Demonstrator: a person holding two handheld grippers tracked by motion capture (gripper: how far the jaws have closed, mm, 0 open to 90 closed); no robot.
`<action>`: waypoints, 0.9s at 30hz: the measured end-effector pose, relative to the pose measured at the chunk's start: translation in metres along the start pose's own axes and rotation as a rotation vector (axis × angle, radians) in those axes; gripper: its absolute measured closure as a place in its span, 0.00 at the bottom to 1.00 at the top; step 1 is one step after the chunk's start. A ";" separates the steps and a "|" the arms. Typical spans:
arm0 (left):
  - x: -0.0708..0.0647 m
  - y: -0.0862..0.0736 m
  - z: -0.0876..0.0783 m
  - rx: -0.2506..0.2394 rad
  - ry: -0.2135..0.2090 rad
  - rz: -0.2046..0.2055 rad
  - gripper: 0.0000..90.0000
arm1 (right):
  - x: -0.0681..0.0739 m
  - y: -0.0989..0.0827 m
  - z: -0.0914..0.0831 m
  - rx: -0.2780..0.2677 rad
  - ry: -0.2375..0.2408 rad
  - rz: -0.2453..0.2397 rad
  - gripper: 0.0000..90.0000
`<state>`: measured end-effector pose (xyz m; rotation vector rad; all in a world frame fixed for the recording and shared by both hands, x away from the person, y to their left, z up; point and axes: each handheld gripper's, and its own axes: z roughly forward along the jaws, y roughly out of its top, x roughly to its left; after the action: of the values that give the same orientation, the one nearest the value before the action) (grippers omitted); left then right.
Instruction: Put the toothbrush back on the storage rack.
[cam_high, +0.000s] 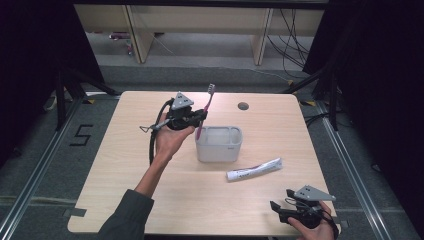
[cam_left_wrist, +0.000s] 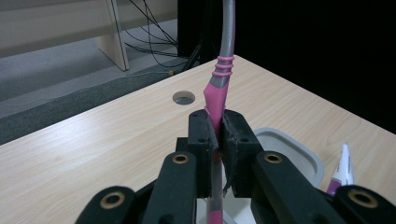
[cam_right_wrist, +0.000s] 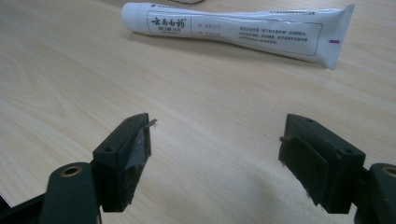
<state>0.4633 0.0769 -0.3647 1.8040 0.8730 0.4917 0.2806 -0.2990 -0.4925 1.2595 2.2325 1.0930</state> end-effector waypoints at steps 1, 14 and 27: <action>0.000 0.001 0.001 0.000 0.000 -0.004 0.91 | 0.000 0.000 0.000 0.000 0.000 0.000 0.28; 0.001 -0.002 0.016 -0.008 0.027 -0.024 0.91 | 0.001 0.000 0.000 0.004 0.006 0.005 0.28; 0.004 -0.019 0.029 0.008 0.045 -0.055 0.91 | 0.004 0.000 0.000 0.011 0.016 0.040 0.28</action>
<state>0.4789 0.0661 -0.3940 1.7774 0.9541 0.4964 0.2786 -0.2959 -0.4923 1.3095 2.2370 1.1111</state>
